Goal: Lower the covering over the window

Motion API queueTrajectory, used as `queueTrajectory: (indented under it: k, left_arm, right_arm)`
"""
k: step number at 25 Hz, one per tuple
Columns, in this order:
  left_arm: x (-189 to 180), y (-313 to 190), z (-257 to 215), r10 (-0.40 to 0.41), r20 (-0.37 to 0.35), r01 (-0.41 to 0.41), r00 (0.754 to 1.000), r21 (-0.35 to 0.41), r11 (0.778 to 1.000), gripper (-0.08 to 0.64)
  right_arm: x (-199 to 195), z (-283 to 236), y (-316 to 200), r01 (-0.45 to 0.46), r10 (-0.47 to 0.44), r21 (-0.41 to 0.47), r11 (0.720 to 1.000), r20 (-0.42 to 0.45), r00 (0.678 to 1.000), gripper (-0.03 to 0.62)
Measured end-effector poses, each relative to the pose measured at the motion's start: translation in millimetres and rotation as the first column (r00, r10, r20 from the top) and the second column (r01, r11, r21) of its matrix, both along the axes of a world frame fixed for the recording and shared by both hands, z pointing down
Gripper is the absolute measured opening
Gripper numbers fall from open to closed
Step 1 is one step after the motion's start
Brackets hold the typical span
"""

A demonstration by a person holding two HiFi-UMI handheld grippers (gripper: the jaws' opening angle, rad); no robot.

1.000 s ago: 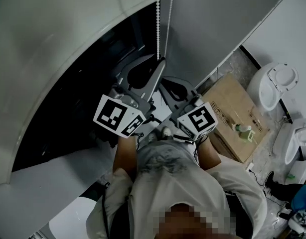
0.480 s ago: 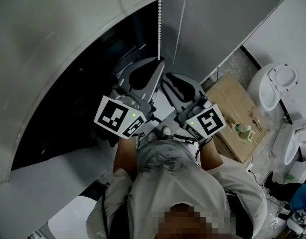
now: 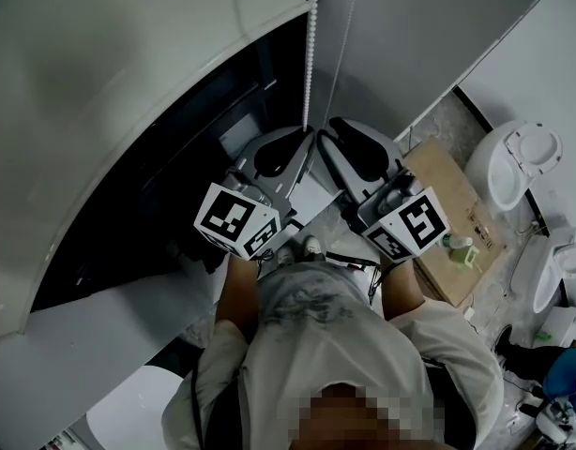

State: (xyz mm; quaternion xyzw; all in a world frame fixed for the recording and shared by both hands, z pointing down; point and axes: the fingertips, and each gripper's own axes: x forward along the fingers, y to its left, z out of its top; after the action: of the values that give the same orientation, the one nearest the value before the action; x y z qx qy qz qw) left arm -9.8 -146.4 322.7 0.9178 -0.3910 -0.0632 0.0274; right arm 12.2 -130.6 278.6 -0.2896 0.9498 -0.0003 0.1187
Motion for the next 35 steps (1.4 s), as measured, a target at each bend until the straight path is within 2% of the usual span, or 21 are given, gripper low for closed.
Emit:
queueTrajectory:
  k: [10,18,21,27,31,35]
  left_arm:
    - [4.3,0.6,29.2,-0.001,0.028,0.003,1.0,-0.057,0.998,0.014]
    - [1.0,0.4,30.7,-0.006,0.02,0.007,1.0,-0.058,0.998,0.014]
    - [1.2,2.1,29.4,-0.007,0.023,0.008,1.0,-0.051,0.999,0.015]
    - [-0.7,3.8,29.0,-0.002,0.026,0.003,1.0,-0.037,0.999,0.028]
    - [-4.5,7.8,25.3,0.012,-0.004,-0.012,1.0,-0.039,0.999,0.061]
    - [-16.5,9.6,7.1,-0.004,-0.066,0.002,0.998,-0.025,1.0,0.063]
  right_arm:
    - [-19.7,-18.1,-8.7,0.032,-0.031,0.056,0.998,-0.031,0.999,0.115]
    - [-31.9,-31.2,-18.5,0.035,-0.032,0.089,0.995,-0.028,0.999,0.115]
    - [-34.5,-32.8,-19.2,0.018,-0.014,0.105,0.994,-0.036,0.999,0.023]
    - [-34.7,-30.2,-24.5,0.006,-0.003,0.088,0.996,-0.027,1.0,0.018]
    - [-31.4,-27.1,-26.9,-0.001,0.004,0.086,0.996,-0.034,0.999,0.017]
    - [-35.3,0.0,-30.4,0.001,0.004,0.044,0.999,-0.114,0.993,0.017]
